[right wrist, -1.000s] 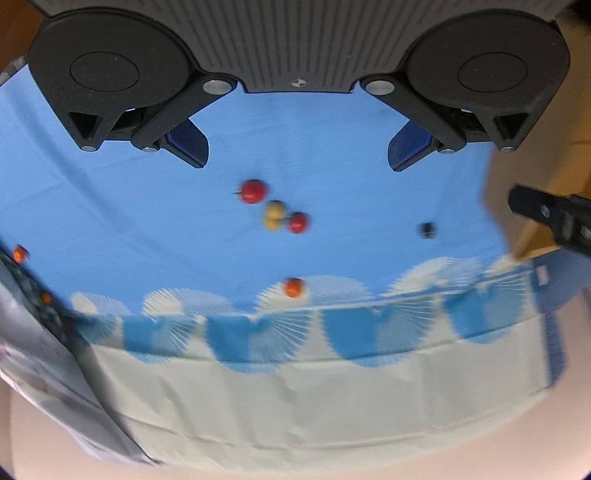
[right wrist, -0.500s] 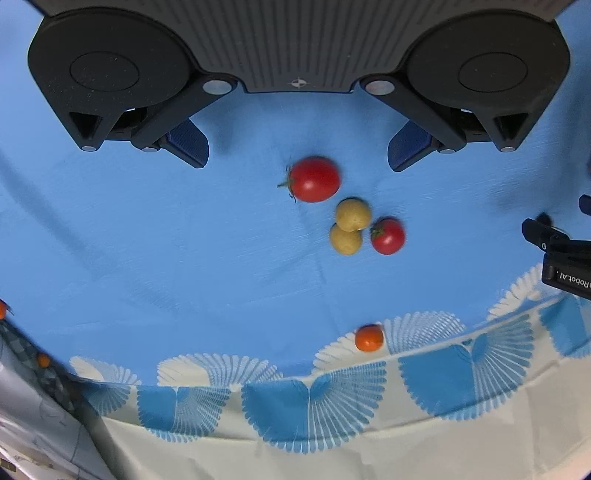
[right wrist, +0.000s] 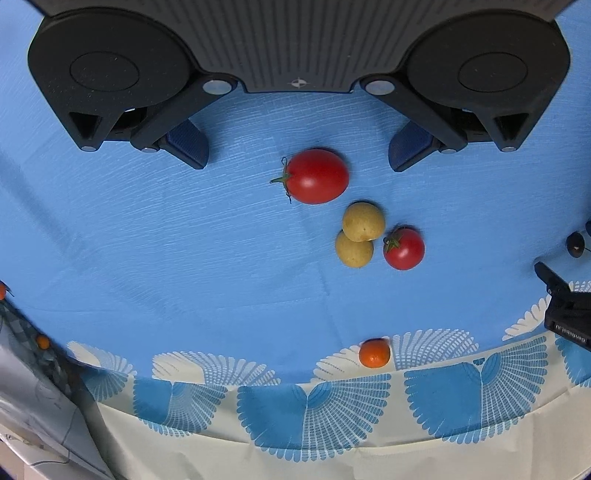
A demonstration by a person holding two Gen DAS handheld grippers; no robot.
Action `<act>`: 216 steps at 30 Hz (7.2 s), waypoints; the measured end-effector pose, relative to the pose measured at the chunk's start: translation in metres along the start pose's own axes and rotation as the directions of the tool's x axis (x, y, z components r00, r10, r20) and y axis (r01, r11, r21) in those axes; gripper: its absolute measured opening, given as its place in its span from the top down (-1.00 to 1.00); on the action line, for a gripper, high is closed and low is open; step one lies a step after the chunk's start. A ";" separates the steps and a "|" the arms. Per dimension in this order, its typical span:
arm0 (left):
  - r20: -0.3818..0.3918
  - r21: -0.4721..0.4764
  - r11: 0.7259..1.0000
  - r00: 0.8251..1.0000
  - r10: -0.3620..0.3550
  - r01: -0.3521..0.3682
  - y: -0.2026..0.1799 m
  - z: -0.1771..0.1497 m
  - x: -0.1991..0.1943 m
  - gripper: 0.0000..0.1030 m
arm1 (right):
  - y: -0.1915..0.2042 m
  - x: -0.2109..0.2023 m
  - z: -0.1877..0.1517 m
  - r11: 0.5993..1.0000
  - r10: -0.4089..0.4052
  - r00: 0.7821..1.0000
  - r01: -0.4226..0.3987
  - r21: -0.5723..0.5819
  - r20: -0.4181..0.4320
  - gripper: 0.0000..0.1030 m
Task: Organize fruits
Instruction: 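Grasp a second dark cherry with the left gripper while the right grasps a red tomato, then carry the cherry and tomato over the box and open both grippers, then grasp an orange with the left gripper while the right grasps another orange, then carry both held oranges over the cardboard box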
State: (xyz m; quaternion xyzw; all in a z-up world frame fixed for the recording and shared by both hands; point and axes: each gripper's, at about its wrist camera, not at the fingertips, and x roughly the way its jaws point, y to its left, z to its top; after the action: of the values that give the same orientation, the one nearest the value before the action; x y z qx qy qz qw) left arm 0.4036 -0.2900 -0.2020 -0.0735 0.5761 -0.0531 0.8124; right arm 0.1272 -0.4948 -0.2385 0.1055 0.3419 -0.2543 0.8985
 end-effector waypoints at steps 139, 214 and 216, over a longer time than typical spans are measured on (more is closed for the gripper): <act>0.032 0.962 0.266 0.940 -0.339 0.064 -0.841 -0.222 0.044 -0.99 | -0.530 0.133 0.117 0.850 -0.377 0.924 0.319 0.420 0.061 -0.98; 0.203 0.709 0.704 0.944 -0.260 0.041 -0.104 -0.114 -0.327 0.21 | 0.007 -0.248 0.097 0.945 0.254 0.938 -0.292 0.145 0.234 0.28; 0.205 0.687 0.725 0.945 -0.254 0.046 -0.079 -0.117 -0.328 0.21 | 0.027 -0.255 0.086 0.941 0.282 0.931 -0.315 0.121 0.233 0.28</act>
State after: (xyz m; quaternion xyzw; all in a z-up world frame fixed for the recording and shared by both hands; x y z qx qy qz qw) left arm 0.1845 -0.3185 0.0788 0.1716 0.3867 -0.3127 0.8505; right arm 0.0266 -0.4053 -0.0039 0.1986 0.2030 -0.1500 0.9470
